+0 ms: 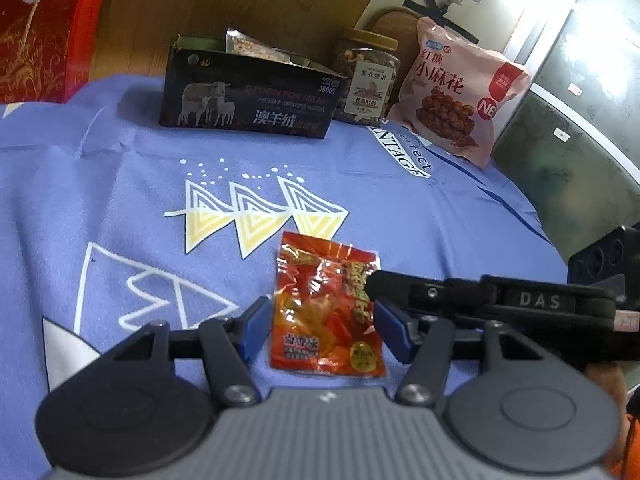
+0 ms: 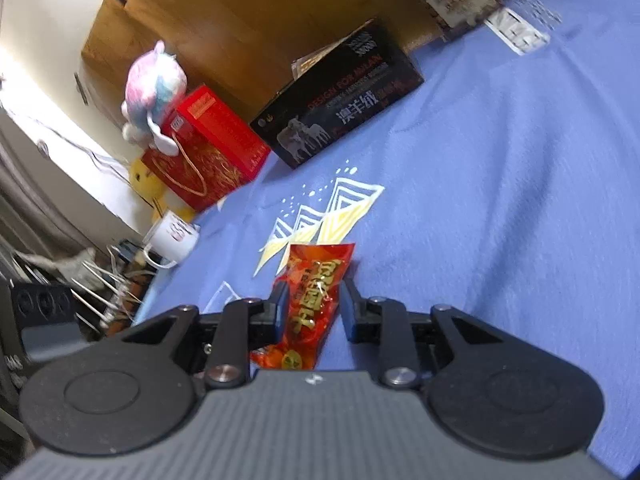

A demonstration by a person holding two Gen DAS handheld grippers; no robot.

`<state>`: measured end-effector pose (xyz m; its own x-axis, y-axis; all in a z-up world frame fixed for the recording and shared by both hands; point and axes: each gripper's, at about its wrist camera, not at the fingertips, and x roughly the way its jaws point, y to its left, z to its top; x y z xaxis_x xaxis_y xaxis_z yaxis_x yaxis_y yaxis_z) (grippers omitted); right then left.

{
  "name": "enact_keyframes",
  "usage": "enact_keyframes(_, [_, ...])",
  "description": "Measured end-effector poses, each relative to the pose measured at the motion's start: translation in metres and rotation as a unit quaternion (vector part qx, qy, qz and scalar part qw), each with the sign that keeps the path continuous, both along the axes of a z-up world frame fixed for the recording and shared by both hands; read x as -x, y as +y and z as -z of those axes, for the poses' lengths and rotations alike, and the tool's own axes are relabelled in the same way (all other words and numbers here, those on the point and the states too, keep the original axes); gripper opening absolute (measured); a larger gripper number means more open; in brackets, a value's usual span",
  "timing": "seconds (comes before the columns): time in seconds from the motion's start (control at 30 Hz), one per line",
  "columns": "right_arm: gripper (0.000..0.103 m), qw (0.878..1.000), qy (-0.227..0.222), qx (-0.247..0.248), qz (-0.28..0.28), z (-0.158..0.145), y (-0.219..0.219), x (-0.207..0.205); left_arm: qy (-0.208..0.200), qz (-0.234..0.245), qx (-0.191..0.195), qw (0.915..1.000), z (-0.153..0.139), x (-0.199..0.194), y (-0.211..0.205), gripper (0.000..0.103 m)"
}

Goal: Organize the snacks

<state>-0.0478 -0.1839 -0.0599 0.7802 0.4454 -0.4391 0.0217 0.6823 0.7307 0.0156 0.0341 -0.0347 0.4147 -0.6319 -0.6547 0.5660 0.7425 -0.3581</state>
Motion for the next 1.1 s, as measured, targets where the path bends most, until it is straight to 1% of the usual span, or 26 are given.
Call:
enact_keyframes(0.03, [0.029, 1.0, -0.001, 0.003, 0.0, -0.001, 0.001, 0.002, -0.001, -0.002, 0.0, 1.0, 0.0, 0.001, 0.0, 0.05])
enact_keyframes(0.1, [0.028, 1.0, -0.002, 0.008, 0.002, -0.003, 0.002, 0.004, 0.018, -0.004, 0.011, 0.9998, -0.001, -0.002, 0.001, 0.033])
enact_keyframes(0.13, [0.026, 1.0, 0.0, 0.008, 0.006, -0.005, 0.003, 0.006, 0.032, -0.007, 0.021, 0.9992, 0.0, -0.003, 0.003, 0.029])
enact_keyframes(0.17, [0.024, 1.0, -0.001, 0.01, 0.009, -0.007, 0.003, 0.007, 0.041, -0.009, 0.031, 0.9987, 0.0, -0.004, 0.005, 0.028])
enact_keyframes(0.23, [0.018, 1.0, -0.009, 0.019, 0.017, -0.012, 0.003, 0.012, 0.039, -0.011, 0.039, 0.9984, -0.001, -0.001, 0.005, 0.028])
enact_keyframes(0.3, [0.015, 0.999, -0.015, 0.028, 0.025, -0.016, 0.004, 0.017, 0.037, -0.009, 0.045, 0.9982, -0.005, 0.006, 0.005, 0.027])
enact_keyframes(0.53, [0.015, 0.998, -0.027, 0.022, 0.05, -0.02, 0.0, 0.037, 0.03, 0.001, 0.057, 0.9979, -0.013, 0.022, -0.002, 0.027])
enact_keyframes(0.57, [0.016, 0.998, -0.027, 0.017, 0.051, -0.019, -0.001, 0.038, 0.032, 0.001, 0.062, 0.9976, -0.014, 0.023, -0.001, 0.027])
enact_keyframes(0.63, [0.021, 0.998, -0.023, -0.005, 0.054, -0.016, -0.004, 0.038, 0.043, 0.0, 0.076, 0.9962, -0.012, 0.02, 0.002, 0.026])
enact_keyframes(0.7, [0.026, 0.999, -0.01, -0.015, 0.046, -0.01, -0.004, 0.037, 0.064, -0.005, 0.084, 0.9944, -0.006, 0.014, 0.006, 0.024])
enact_keyframes(0.8, [0.027, 0.999, 0.011, -0.016, 0.04, -0.001, 0.004, 0.037, 0.1, -0.019, 0.075, 0.9919, 0.008, 0.007, 0.007, 0.024])
enact_keyframes(0.87, [0.027, 0.999, 0.006, -0.008, 0.04, -0.002, 0.007, 0.04, 0.104, -0.022, 0.08, 0.9911, 0.011, 0.008, 0.009, 0.024])
enact_keyframes(0.93, [0.027, 0.999, 0.009, -0.007, 0.037, -0.004, 0.009, 0.039, 0.098, -0.025, 0.075, 0.992, 0.009, 0.011, 0.01, 0.024])
enact_keyframes(0.97, [0.025, 0.999, 0.01, -0.005, 0.038, -0.005, 0.009, 0.038, 0.095, -0.026, 0.073, 0.9924, 0.007, 0.012, 0.009, 0.024])
enact_keyframes(1.03, [0.015, 0.999, 0.002, 0.008, 0.043, -0.01, 0.011, 0.039, 0.091, -0.027, 0.08, 0.9922, 0.003, 0.014, 0.011, 0.024])
enact_keyframes(1.1, [0.012, 0.999, -0.01, -0.001, 0.054, -0.013, 0.007, 0.043, 0.091, -0.027, 0.093, 0.9911, -0.003, 0.015, 0.013, 0.024])
